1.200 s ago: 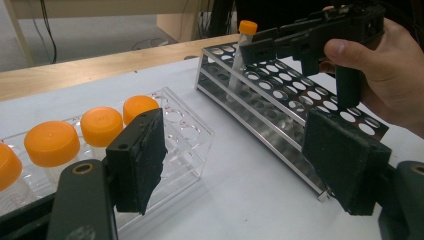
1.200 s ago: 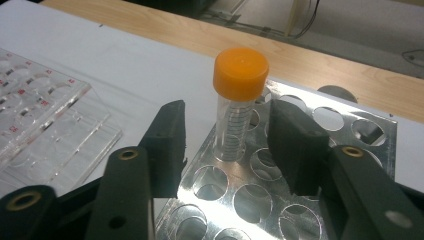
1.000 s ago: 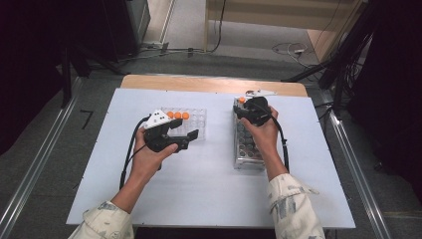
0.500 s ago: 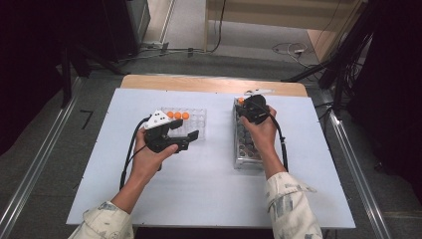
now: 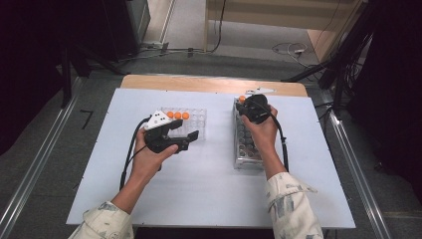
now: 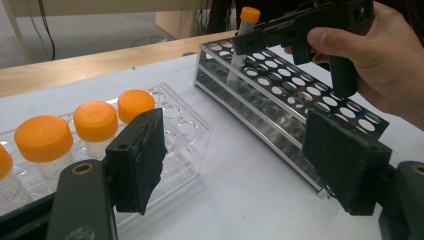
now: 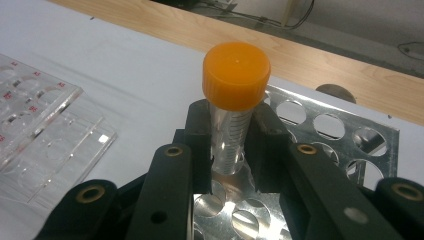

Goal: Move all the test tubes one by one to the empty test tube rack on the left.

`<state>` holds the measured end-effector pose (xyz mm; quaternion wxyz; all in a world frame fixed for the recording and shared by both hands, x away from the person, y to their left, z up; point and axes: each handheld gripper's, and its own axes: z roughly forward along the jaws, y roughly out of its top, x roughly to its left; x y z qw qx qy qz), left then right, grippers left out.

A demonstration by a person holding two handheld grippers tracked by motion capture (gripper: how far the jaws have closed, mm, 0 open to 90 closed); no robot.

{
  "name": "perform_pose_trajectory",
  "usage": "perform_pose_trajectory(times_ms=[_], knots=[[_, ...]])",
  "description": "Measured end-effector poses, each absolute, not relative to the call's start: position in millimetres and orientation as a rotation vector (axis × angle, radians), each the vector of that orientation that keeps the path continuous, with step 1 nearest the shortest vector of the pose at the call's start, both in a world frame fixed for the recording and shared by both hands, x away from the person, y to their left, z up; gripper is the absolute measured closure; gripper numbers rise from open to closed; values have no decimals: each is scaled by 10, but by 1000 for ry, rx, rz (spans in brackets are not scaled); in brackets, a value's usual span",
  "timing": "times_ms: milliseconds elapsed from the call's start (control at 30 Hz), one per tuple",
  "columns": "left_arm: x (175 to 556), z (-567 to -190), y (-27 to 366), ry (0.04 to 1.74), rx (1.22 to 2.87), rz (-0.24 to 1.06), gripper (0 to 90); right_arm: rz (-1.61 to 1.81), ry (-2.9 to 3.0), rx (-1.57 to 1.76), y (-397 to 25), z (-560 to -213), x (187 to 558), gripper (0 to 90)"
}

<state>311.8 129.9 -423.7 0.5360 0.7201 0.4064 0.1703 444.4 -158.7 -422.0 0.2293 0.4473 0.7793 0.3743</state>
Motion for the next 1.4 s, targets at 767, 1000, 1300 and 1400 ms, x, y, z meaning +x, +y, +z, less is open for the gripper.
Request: perform_pose_trajectory(times_ms=[767, 1000, 1300, 1400], knots=[[3114, -4245, 1296, 969, 1716, 406, 257, 1107, 2091, 1158, -1660, -3923, 4265, 712], [3110, -4247, 1287, 968, 1724, 403, 257, 1129, 2100, 1108, -1658, -3847, 4170, 714], [3107, -4250, 1284, 968, 1723, 401, 257, 1162, 2146, 1047, -1559, -3852, 4013, 714], [3100, -4242, 1282, 962, 1721, 400, 257, 1177, 2169, 1025, -1507, -3875, 3935, 714]])
